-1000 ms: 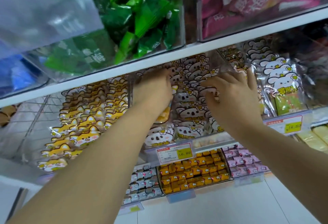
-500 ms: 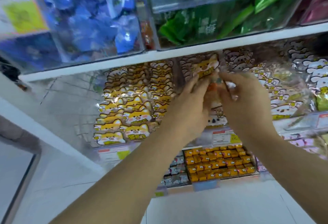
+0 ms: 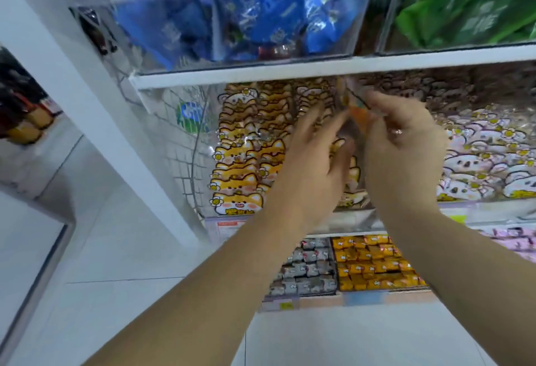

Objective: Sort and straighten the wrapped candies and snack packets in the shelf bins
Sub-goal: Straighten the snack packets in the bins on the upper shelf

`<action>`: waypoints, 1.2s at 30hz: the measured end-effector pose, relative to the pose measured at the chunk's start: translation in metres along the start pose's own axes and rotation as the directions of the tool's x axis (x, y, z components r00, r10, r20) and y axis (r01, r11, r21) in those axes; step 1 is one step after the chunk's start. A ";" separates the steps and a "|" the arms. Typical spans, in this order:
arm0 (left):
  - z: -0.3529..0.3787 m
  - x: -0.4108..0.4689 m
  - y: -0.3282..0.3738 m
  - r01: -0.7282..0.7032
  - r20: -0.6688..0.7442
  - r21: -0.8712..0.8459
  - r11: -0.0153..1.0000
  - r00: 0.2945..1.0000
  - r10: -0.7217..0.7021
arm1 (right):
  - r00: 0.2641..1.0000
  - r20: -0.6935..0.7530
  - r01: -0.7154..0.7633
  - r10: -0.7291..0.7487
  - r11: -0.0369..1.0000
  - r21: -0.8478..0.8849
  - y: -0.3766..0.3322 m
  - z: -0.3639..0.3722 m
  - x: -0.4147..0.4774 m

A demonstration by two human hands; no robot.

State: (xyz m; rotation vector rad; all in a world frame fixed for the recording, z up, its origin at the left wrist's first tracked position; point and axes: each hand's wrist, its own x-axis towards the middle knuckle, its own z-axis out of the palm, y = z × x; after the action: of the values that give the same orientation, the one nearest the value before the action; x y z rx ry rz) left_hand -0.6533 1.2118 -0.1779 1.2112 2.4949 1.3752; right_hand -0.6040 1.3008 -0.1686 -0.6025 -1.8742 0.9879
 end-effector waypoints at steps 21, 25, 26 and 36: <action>-0.004 0.056 -0.027 0.190 -0.044 0.396 0.898 0.981 -0.188 | 0.838 0.542 0.314 -0.060 0.866 -0.390 0.057 -0.005 0.035; 0.012 0.093 -0.036 0.255 -0.099 0.351 0.901 0.967 -0.235 | 0.823 0.562 0.292 -0.075 0.906 -0.307 0.058 -0.013 0.045; 0.016 0.102 -0.040 0.268 -0.106 0.358 0.894 0.963 -0.246 | 0.819 0.570 0.276 -0.071 0.919 -0.282 0.059 -0.016 0.047; 0.030 0.147 -0.066 0.380 -0.348 0.334 0.863 0.900 -0.262 | 0.827 0.546 0.295 -0.136 0.931 -0.214 0.074 -0.013 0.049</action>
State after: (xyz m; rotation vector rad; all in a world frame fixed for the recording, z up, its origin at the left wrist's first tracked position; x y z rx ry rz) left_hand -0.7838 1.3090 -0.1989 0.5939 3.1138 1.0596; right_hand -0.6154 1.3832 -0.2019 -0.2788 -2.5453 0.7743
